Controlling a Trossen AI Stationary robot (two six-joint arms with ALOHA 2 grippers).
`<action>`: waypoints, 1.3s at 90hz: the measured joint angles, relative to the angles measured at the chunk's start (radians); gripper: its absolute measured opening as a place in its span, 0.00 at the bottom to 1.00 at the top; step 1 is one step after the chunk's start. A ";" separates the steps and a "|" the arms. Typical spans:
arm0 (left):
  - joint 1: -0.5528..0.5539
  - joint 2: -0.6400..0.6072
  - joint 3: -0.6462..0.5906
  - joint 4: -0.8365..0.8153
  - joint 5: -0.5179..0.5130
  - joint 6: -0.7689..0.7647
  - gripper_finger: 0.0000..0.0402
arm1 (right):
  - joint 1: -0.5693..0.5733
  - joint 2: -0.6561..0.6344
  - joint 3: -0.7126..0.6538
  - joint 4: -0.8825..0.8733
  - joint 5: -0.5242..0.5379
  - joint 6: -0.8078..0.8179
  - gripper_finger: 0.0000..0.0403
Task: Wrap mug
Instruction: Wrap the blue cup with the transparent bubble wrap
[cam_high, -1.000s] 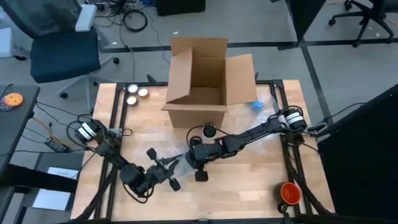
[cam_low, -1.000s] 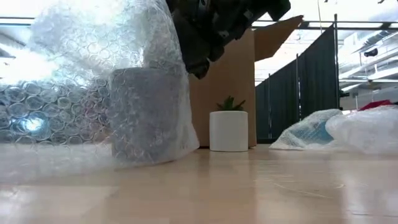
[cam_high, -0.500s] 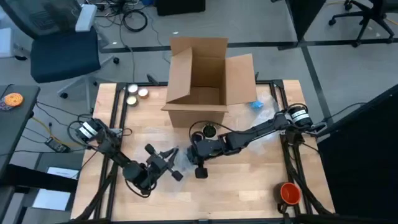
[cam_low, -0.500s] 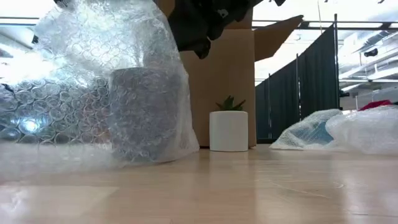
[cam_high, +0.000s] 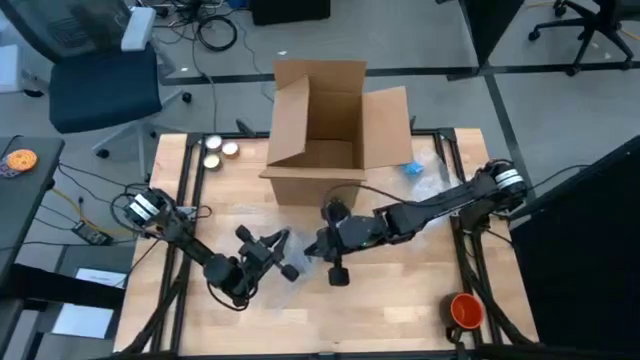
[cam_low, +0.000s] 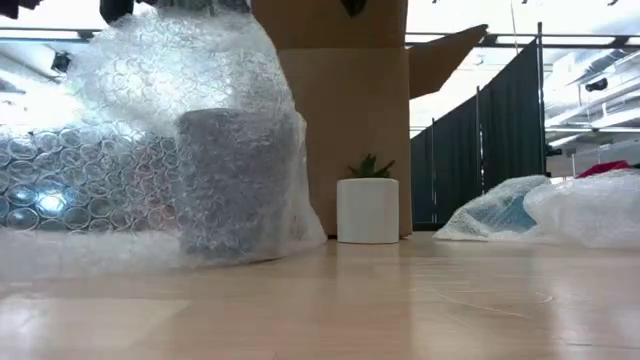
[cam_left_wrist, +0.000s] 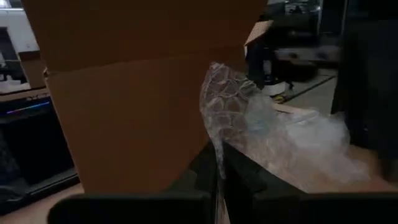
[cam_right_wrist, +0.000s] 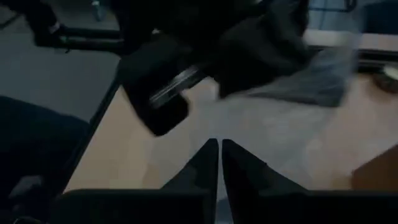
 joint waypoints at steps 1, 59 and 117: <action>0.000 0.000 0.000 -0.002 0.000 -0.005 0.00 | 0.001 0.004 0.000 -0.002 0.000 0.000 0.00; 0.013 0.002 -0.001 -0.035 -0.002 -0.007 0.00 | -0.049 0.275 0.000 0.147 -0.004 0.150 0.00; -0.036 -0.035 0.071 -0.034 0.002 0.489 0.07 | -0.053 0.291 0.000 0.139 -0.053 0.158 0.00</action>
